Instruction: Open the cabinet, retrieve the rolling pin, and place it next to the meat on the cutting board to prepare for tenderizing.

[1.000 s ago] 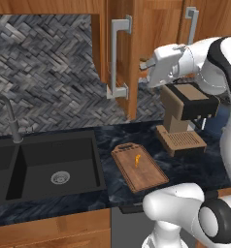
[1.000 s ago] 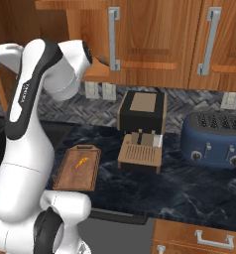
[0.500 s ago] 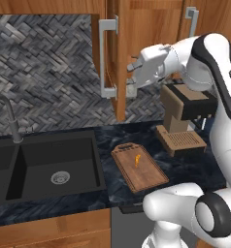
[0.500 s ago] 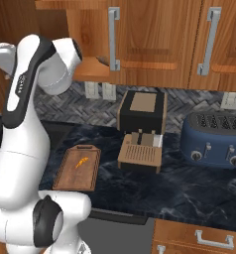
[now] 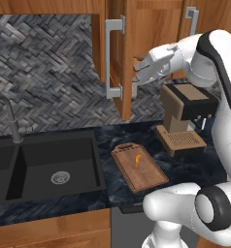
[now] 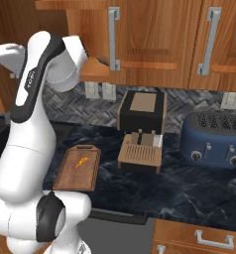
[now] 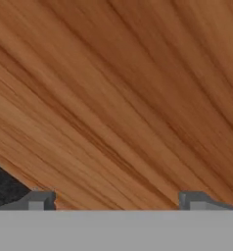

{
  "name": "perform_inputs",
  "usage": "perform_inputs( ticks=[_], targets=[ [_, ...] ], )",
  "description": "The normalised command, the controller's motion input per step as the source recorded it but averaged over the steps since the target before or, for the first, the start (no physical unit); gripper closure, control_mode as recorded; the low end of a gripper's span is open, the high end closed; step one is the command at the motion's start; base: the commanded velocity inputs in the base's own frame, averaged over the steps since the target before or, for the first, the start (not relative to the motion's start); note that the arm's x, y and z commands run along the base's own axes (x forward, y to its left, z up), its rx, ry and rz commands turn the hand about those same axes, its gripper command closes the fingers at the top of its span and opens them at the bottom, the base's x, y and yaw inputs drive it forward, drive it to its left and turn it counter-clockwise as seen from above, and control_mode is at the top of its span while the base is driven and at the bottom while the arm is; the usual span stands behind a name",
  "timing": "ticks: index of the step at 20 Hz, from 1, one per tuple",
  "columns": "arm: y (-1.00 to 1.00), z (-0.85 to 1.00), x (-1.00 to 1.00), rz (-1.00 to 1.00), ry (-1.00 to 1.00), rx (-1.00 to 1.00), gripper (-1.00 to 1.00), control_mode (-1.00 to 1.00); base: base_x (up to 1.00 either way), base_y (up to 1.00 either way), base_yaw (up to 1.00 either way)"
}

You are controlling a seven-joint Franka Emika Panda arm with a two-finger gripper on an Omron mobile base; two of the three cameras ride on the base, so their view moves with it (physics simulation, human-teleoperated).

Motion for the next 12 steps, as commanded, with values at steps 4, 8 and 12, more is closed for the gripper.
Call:
perform_inputs(
  ticks=[4, 8, 12],
  targets=[
    [-0.5, 0.0, -0.15, -0.02, -0.17, 0.0, -1.0, -1.0, 0.0, 0.0, 0.0],
    [-0.55, 0.0, -0.22, -0.08, -0.19, 0.0, -1.0, -1.0, 0.0, 0.0, 0.0],
    [-0.48, 0.0, -0.34, -0.16, -0.22, -0.01, -1.0, -1.0, 0.0, 0.0, 0.0]
  ],
)
